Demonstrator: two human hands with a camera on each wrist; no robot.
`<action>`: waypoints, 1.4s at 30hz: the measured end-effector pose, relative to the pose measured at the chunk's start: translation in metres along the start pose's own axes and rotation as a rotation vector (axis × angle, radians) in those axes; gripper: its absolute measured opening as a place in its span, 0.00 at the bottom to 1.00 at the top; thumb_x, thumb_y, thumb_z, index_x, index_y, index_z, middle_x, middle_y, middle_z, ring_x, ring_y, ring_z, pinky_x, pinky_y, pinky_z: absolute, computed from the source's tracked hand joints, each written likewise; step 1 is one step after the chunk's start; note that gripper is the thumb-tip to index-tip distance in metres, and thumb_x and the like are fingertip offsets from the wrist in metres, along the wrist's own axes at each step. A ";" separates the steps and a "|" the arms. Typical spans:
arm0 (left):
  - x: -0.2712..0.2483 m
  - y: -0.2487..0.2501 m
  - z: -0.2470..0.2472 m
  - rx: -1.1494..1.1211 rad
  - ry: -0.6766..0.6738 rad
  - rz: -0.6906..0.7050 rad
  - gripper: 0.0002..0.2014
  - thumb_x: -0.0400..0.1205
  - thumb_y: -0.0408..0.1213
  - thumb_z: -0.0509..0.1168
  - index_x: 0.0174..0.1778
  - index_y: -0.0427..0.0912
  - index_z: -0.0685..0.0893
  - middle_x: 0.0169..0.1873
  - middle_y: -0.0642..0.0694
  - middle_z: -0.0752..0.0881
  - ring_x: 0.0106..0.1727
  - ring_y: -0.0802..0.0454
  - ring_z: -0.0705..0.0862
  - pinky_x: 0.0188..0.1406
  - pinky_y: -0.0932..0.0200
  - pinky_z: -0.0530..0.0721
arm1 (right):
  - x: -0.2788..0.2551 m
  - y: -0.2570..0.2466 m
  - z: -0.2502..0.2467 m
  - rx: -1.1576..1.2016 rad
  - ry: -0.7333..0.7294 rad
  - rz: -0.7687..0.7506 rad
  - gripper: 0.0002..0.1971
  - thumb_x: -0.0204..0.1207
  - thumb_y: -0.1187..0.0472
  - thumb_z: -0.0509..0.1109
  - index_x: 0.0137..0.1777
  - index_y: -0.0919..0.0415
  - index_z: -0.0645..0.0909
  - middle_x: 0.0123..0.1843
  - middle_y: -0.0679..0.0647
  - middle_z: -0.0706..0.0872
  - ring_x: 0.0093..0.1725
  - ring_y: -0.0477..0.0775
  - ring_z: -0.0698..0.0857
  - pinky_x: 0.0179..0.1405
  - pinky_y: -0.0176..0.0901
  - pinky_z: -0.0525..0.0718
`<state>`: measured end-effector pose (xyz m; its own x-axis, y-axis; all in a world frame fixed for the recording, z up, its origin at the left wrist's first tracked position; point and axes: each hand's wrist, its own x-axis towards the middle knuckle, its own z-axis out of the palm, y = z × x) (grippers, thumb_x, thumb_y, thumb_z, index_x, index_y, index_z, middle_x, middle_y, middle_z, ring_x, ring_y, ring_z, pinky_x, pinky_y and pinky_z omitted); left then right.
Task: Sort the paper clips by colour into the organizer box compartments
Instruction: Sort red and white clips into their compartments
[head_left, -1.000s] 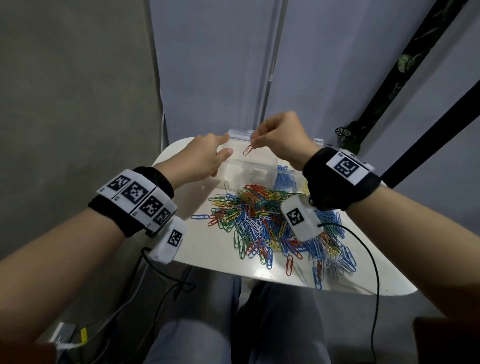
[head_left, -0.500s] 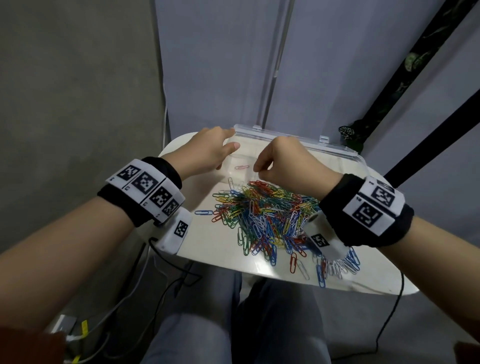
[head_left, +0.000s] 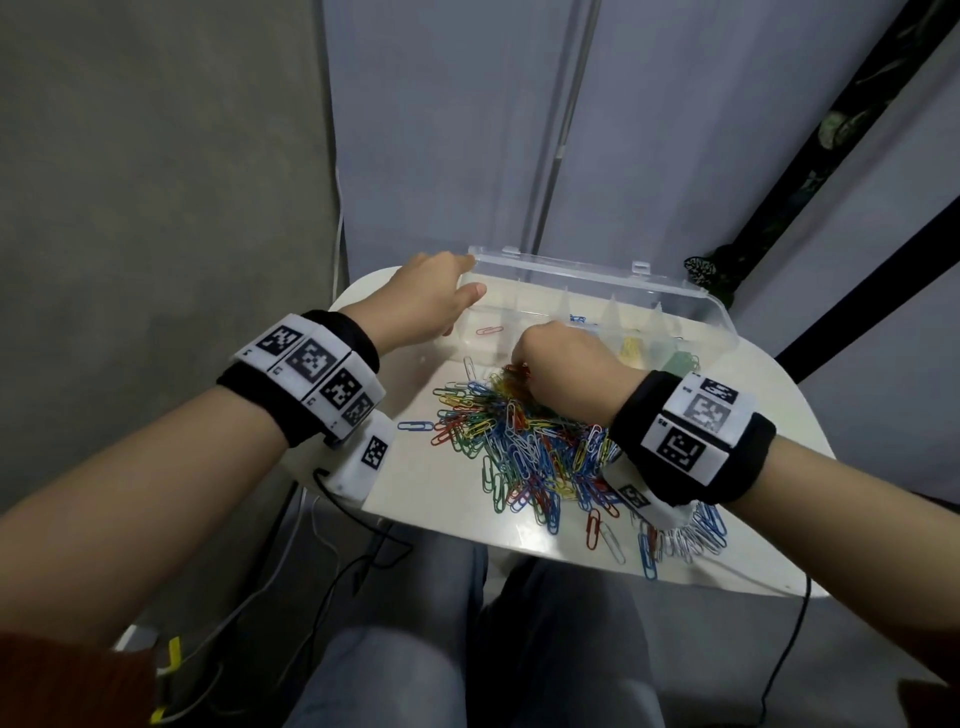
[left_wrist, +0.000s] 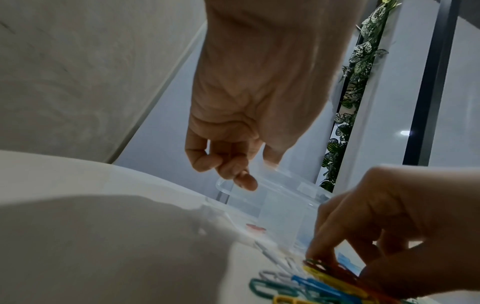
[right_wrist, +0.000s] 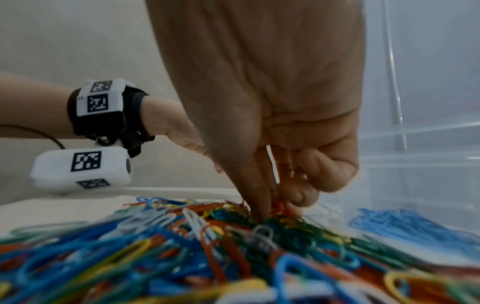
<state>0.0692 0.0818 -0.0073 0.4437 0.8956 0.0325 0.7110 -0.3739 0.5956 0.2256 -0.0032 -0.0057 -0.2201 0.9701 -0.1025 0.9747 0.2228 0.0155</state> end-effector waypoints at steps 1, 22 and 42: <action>0.000 0.000 0.000 -0.007 0.000 0.000 0.25 0.89 0.46 0.56 0.81 0.39 0.67 0.33 0.41 0.88 0.46 0.47 0.82 0.50 0.55 0.73 | 0.000 0.000 0.001 0.012 -0.001 0.001 0.11 0.76 0.72 0.62 0.54 0.68 0.83 0.51 0.66 0.86 0.50 0.67 0.84 0.45 0.50 0.83; 0.001 -0.001 0.001 -0.009 -0.015 -0.001 0.25 0.89 0.45 0.56 0.81 0.41 0.67 0.33 0.39 0.89 0.45 0.41 0.87 0.52 0.53 0.79 | -0.017 0.048 -0.033 1.204 -0.054 0.339 0.02 0.71 0.75 0.74 0.38 0.75 0.86 0.30 0.63 0.85 0.19 0.47 0.69 0.17 0.33 0.66; -0.001 0.000 0.001 -0.003 -0.017 -0.007 0.25 0.89 0.44 0.55 0.82 0.41 0.65 0.33 0.39 0.89 0.45 0.44 0.85 0.48 0.56 0.74 | -0.011 0.029 -0.010 0.487 -0.038 0.211 0.06 0.67 0.69 0.80 0.43 0.62 0.91 0.35 0.51 0.86 0.36 0.49 0.84 0.31 0.34 0.79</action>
<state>0.0693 0.0812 -0.0083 0.4476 0.8941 0.0146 0.7128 -0.3666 0.5979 0.2557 -0.0066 0.0056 -0.0248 0.9828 -0.1829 0.9042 -0.0560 -0.4235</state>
